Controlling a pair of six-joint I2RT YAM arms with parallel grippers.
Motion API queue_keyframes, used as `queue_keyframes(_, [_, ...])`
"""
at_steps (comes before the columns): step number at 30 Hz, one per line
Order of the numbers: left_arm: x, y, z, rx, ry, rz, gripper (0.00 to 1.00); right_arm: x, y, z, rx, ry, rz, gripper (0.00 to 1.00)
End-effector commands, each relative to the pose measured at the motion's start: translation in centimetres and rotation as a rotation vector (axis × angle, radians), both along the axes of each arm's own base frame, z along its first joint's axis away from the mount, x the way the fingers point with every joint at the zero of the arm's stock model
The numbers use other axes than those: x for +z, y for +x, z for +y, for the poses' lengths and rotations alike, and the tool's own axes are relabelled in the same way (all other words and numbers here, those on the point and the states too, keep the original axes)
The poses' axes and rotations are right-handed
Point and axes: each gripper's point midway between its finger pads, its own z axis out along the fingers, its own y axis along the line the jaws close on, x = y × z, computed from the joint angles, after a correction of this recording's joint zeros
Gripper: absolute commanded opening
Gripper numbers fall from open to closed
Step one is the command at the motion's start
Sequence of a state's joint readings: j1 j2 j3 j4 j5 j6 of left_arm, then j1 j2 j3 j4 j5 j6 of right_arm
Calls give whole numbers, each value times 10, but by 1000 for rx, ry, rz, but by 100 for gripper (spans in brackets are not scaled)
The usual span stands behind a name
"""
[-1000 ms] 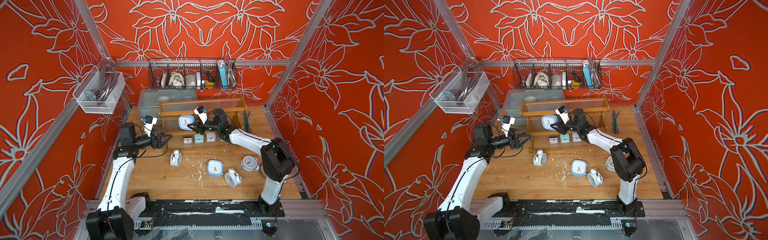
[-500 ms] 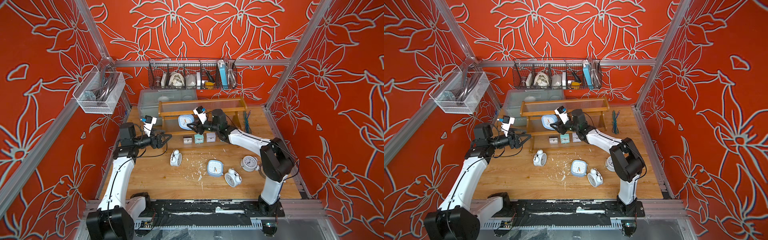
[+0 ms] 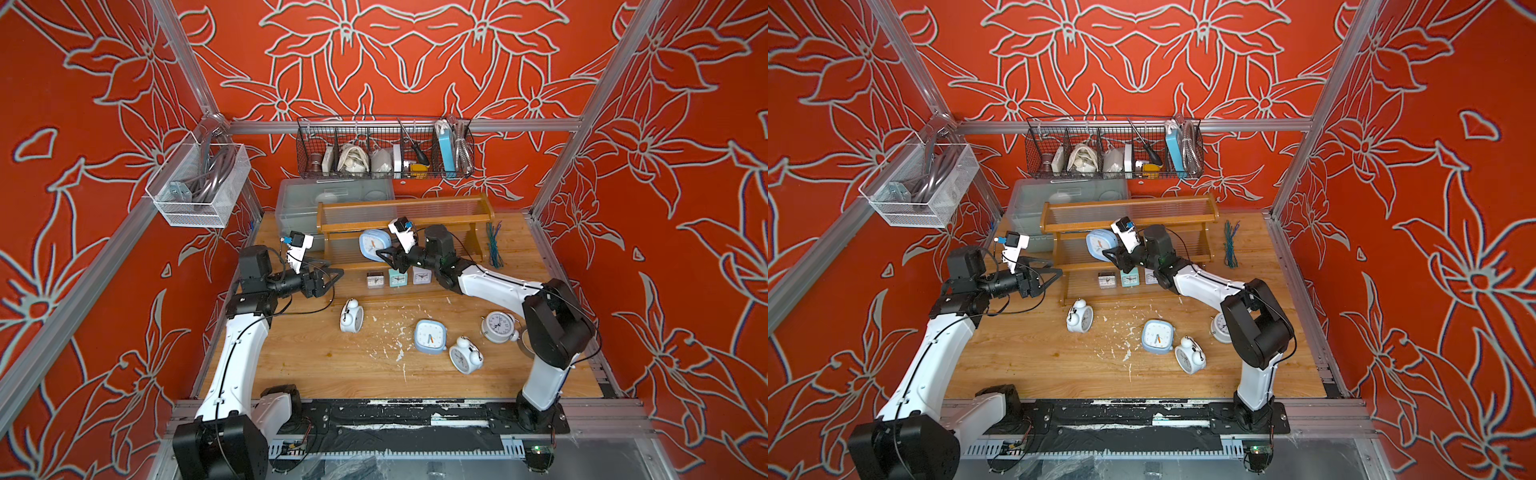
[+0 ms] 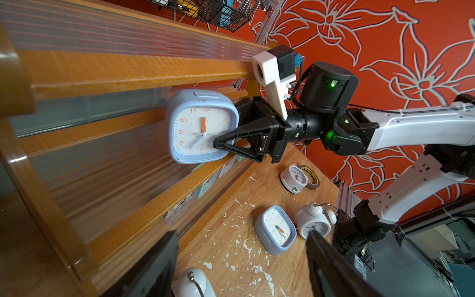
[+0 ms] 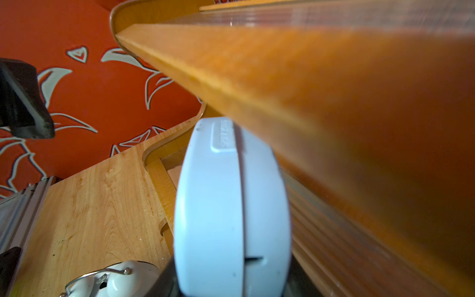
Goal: Place the alarm clocks on the shelf by style
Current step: Place the alarm on the shelf.
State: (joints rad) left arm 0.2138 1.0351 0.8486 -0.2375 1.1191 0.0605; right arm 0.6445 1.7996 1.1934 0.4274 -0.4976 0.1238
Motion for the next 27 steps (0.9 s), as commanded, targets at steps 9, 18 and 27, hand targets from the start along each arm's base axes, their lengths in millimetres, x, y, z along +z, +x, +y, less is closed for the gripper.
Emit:
queue_keyframes(9, [0,-2,1,-10,-14,-9,78,-14,8,-10,-119,19,26,42])
queue_keyframes(18, [-1,-2,1,-10,-18,-4,79,-25,16,-10,-161,0,34,44])
queue_keyframes(27, [-3,-3,1,-11,-22,2,79,-33,20,-9,-168,-23,44,50])
